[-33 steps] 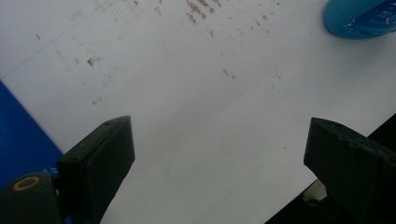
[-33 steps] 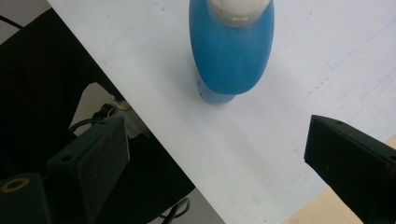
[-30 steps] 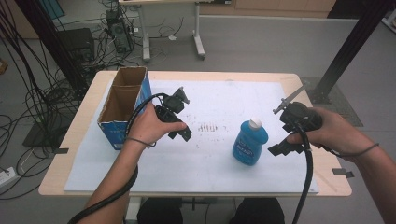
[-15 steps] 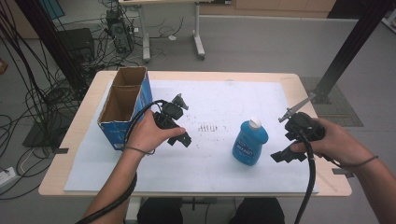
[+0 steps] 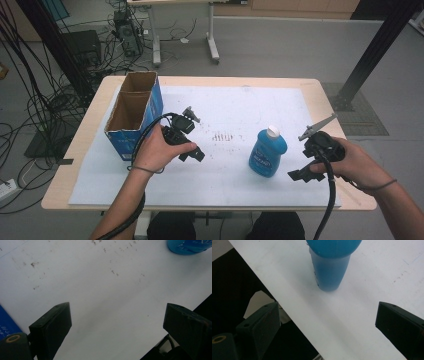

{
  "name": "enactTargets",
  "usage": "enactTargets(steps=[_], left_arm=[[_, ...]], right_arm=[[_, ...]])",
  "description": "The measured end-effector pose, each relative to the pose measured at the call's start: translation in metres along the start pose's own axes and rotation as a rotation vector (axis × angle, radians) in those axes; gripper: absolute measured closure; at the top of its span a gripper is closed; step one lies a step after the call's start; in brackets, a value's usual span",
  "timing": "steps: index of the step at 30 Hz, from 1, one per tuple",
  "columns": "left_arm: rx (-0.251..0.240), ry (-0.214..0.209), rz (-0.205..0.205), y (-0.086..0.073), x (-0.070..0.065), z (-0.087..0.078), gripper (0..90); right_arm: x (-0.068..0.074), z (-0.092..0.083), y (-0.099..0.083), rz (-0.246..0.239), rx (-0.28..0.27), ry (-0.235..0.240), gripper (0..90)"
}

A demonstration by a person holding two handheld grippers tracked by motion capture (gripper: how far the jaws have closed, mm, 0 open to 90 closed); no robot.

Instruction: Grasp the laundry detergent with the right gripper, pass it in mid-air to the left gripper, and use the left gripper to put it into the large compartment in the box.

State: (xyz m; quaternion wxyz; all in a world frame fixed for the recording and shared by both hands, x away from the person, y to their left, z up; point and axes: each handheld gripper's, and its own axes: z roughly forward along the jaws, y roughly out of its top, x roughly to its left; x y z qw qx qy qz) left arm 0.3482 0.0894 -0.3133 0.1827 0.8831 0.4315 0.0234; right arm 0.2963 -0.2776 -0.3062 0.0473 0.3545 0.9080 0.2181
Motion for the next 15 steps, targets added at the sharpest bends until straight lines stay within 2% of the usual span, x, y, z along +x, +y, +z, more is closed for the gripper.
enactTargets(steps=[5, 10, 12, 15], left_arm=[[-0.008, 0.005, -0.001, -0.005, -0.003, 0.004, 8.3], [-0.027, 0.003, -0.003, -0.010, -0.006, 0.005, 8.3], [-0.042, 0.001, -0.008, -0.012, -0.008, 0.005, 8.4], [-0.041, -0.002, -0.002, -0.014, -0.009, 0.005, 8.4]], right_arm=[[0.000, 0.016, -0.008, 0.012, -0.035, -0.002, 5.4], [0.000, 0.024, -0.014, 0.025, -0.060, -0.008, 5.1], [0.000, 0.030, -0.019, 0.030, -0.086, -0.013, 4.8], [0.000, 0.035, -0.023, 0.026, -0.103, -0.017, 4.7]])
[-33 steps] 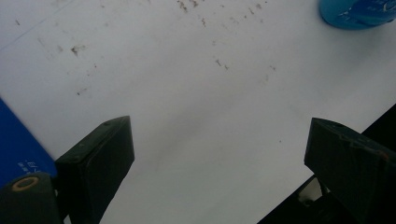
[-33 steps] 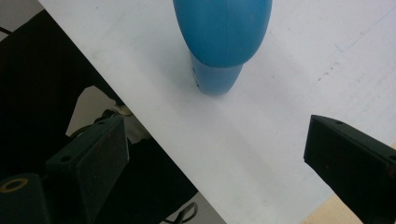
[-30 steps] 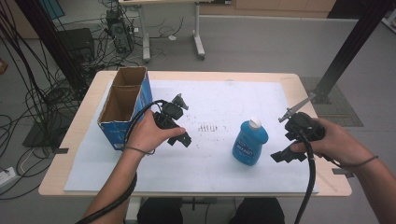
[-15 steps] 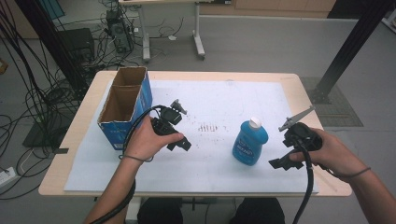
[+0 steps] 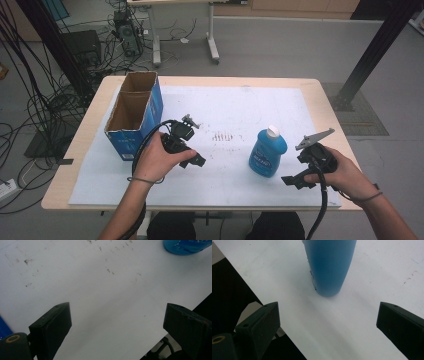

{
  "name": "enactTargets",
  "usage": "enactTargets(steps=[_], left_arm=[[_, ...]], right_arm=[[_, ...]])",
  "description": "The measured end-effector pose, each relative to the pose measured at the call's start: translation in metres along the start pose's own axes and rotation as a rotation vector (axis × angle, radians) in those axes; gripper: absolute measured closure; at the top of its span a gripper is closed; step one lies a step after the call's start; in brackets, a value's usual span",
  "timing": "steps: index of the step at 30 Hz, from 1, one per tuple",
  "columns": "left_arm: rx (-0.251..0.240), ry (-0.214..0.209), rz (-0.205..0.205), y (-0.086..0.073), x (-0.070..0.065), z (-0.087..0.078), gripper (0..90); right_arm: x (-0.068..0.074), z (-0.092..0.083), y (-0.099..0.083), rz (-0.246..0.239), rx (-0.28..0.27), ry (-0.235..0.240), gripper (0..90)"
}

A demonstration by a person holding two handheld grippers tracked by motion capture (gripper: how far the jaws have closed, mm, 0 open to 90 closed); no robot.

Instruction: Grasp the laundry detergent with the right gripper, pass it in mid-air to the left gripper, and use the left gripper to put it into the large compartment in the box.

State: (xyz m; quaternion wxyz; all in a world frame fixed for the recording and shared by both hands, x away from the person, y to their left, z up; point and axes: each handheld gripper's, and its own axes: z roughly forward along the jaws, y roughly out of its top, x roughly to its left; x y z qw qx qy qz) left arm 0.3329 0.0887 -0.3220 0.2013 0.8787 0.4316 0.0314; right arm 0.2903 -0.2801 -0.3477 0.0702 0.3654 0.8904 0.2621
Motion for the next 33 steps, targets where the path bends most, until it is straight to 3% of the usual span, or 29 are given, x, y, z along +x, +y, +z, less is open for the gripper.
enactTargets(steps=[7, 29, 33], left_arm=[[-0.021, 0.005, -0.002, -0.006, -0.003, 0.001, 8.4], [-0.018, 0.018, -0.020, -0.015, 0.000, 0.007, 8.4], [-0.011, 0.019, -0.024, -0.017, 0.000, 0.009, 8.3]], right_arm=[[-0.004, 0.009, -0.012, 0.020, -0.050, -0.021, 5.0], [-0.009, 0.037, -0.036, 0.030, -0.194, -0.002, 4.9], [-0.010, 0.041, -0.039, 0.027, -0.253, 0.003, 4.8]])
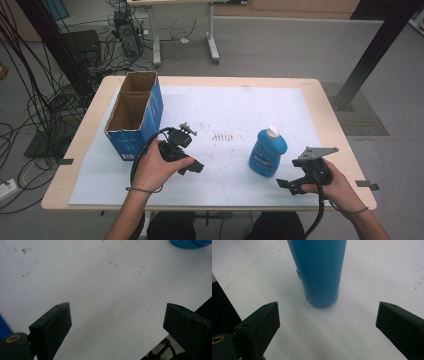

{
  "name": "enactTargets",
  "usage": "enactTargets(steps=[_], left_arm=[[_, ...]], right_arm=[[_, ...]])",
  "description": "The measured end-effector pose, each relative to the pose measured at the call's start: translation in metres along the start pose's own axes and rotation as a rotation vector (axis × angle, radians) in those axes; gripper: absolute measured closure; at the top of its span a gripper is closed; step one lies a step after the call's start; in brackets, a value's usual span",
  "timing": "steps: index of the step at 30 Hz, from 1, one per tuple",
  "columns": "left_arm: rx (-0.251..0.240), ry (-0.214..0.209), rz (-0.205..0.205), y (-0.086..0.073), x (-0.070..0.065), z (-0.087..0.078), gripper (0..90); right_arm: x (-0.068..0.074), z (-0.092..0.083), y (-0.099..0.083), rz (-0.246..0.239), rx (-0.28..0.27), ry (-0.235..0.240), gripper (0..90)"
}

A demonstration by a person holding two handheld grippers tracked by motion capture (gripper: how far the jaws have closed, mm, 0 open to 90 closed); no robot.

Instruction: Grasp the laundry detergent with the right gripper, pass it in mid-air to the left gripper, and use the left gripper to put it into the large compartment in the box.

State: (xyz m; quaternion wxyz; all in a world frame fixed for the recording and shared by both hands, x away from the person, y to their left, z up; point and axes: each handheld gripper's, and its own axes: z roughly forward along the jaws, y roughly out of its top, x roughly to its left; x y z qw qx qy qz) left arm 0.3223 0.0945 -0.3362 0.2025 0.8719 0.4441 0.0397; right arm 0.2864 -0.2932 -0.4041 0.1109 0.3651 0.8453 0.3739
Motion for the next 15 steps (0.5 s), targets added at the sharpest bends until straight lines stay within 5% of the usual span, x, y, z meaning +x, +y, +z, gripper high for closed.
enactTargets(steps=[15], left_arm=[[0.003, -0.001, -0.007, -0.003, -0.001, 0.000, 8.4]], right_arm=[[0.003, 0.011, -0.009, 0.030, -0.110, 0.011, 4.7]])
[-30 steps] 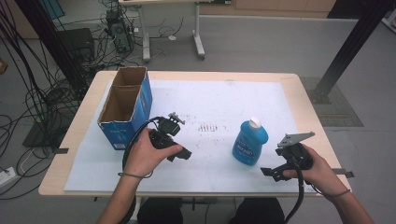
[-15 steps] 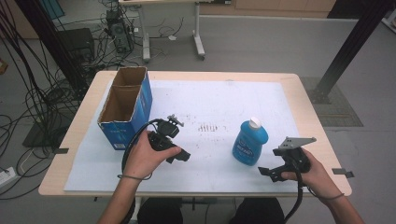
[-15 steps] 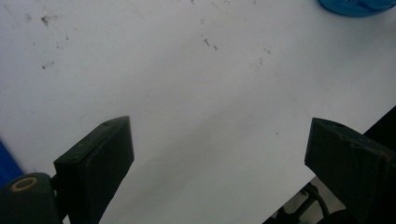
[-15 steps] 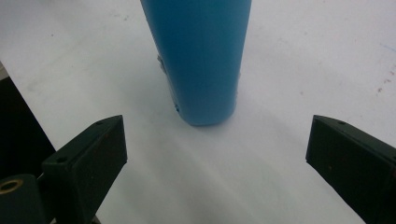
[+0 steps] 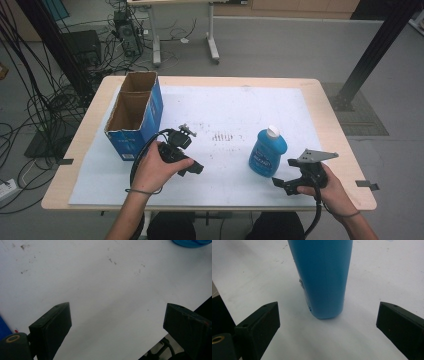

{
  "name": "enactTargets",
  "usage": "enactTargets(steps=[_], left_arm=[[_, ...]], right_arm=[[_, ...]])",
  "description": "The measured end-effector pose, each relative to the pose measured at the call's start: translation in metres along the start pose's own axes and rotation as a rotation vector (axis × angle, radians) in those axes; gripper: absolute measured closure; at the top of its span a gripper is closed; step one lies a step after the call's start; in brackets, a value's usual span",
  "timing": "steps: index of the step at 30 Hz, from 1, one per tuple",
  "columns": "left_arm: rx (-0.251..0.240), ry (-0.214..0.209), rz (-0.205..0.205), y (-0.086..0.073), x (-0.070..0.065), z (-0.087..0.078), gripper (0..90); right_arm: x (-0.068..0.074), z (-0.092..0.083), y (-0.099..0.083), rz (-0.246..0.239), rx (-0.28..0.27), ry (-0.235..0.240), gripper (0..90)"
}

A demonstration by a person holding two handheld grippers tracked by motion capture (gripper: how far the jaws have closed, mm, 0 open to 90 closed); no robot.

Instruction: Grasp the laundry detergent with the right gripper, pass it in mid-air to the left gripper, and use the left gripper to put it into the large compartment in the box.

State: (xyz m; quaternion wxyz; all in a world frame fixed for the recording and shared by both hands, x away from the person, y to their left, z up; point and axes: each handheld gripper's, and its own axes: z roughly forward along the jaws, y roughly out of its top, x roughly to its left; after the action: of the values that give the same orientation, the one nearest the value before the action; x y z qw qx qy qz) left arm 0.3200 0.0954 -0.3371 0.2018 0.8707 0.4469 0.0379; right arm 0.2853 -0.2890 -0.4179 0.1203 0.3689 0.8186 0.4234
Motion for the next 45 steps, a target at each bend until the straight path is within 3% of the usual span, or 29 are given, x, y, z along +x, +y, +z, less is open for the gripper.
enactTargets(steps=[17, 26, 45], left_arm=[[0.001, 0.001, -0.001, -0.001, -0.002, -0.002, 8.4], [-0.010, -0.028, -0.008, -0.003, -0.004, -0.004, 8.4], [-0.002, -0.025, -0.009, -0.005, -0.006, -0.005, 8.4]], right_arm=[[-0.002, 0.014, -0.010, 0.040, -0.102, 0.001, 4.1], [-0.003, 0.022, -0.014, 0.056, -0.165, 0.017, 3.9], [0.000, 0.037, -0.013, 0.017, -0.259, 0.025, 4.0]])
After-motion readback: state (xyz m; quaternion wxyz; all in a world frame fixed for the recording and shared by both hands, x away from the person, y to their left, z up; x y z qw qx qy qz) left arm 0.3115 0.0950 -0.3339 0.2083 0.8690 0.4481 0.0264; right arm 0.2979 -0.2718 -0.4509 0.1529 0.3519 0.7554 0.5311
